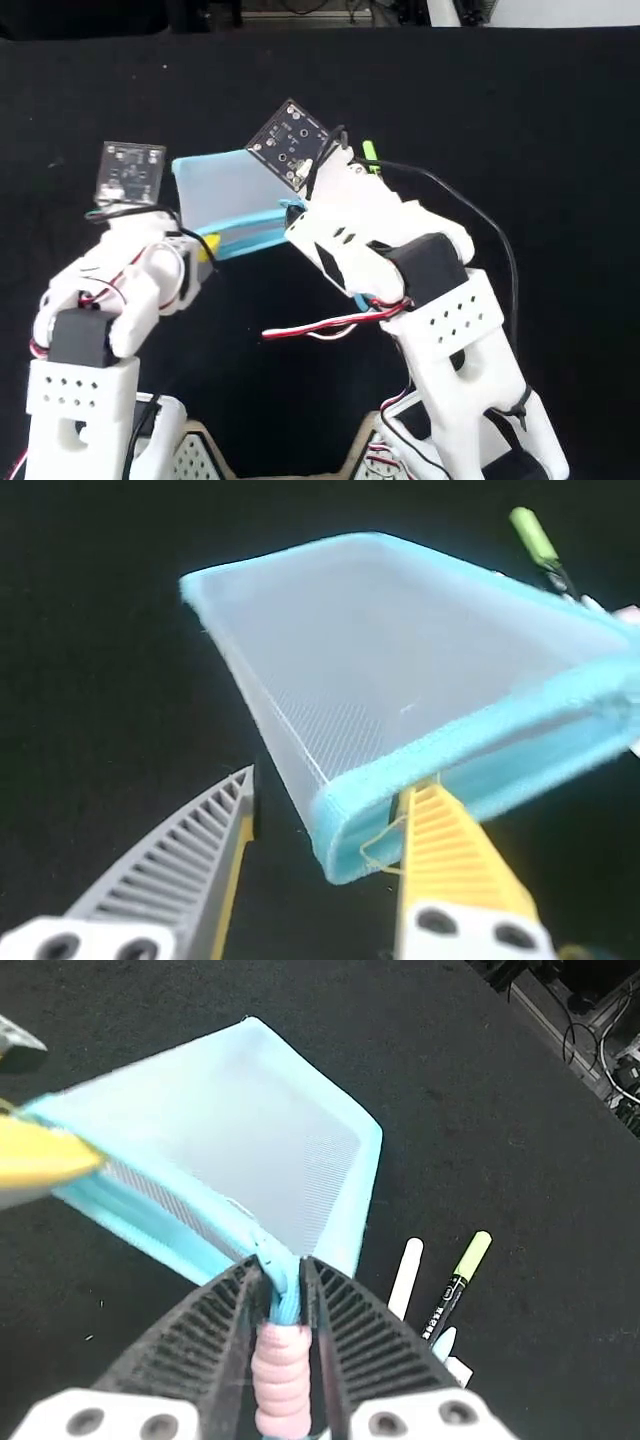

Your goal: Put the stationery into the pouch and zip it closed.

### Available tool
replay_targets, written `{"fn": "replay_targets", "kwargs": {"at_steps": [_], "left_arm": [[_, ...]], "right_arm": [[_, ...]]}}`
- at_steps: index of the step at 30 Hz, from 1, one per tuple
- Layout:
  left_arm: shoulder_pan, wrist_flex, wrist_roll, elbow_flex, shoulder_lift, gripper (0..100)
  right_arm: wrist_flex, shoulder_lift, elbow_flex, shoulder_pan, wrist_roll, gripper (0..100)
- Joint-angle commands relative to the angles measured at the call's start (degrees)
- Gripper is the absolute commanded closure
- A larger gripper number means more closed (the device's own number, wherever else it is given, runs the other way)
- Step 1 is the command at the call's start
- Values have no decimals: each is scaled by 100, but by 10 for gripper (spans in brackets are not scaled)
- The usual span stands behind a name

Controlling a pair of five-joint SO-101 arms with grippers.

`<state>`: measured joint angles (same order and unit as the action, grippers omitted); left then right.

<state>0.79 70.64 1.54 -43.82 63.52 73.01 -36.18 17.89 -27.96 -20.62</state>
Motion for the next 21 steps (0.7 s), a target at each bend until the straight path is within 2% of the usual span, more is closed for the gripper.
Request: {"fn": "replay_targets", "kwargs": {"at_steps": [1,12,15,17,21], "left_arm": [[-523,-290,-62,-66,-18,764],[-576,-1020,-79,-857,35,765],[-576,-1002,-79,-857,44,772],[-585,-730,-70,-708,88,814],[-620,-70,-26,-101,422,974]], "right_arm": [[9,-22,-321,-79,-53,988],[0,-22,-312,-79,-26,988],[9,-22,-312,-79,-18,988],[9,-22,-321,-79,-18,988],[9,-31,-347,-79,-18,988]]}}
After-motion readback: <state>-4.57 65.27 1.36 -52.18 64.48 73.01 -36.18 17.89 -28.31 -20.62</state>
